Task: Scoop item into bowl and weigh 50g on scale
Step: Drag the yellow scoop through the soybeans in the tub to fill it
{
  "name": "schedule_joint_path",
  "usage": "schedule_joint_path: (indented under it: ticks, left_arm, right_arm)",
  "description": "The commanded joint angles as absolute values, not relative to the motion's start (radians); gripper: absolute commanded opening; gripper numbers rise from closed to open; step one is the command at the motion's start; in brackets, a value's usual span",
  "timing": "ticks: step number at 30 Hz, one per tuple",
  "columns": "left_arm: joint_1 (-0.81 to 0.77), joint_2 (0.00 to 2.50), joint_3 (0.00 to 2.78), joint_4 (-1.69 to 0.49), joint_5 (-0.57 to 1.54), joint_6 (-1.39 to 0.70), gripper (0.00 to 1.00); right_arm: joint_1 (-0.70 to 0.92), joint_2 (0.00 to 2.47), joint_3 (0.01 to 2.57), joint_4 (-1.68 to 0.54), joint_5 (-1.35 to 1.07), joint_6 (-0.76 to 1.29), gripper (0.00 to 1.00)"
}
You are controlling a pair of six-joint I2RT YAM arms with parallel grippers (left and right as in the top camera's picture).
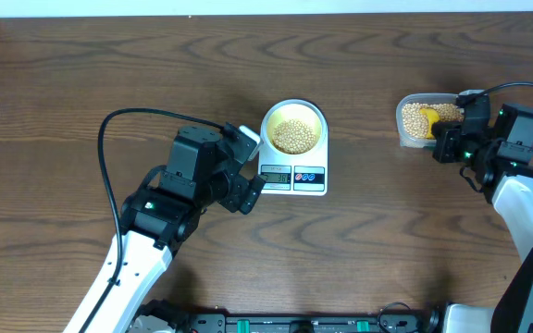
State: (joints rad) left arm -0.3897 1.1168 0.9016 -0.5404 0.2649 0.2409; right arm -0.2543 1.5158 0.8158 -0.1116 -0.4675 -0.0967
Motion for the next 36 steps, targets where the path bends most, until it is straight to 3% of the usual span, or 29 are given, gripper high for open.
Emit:
schedule_joint_path:
  ticks: [1,36]
  left_arm:
    - [-0.385,1.119,0.885,-0.537,0.280,0.254,0.88]
    - [-0.385,1.119,0.885,-0.537,0.280,0.253,0.88]
  right_arm:
    - [-0.286,1.525,0.815,-0.107,-0.535,-0.062,0.01]
    - [-0.446,1.525,0.815,-0.051,-0.779,0.069,0.01]
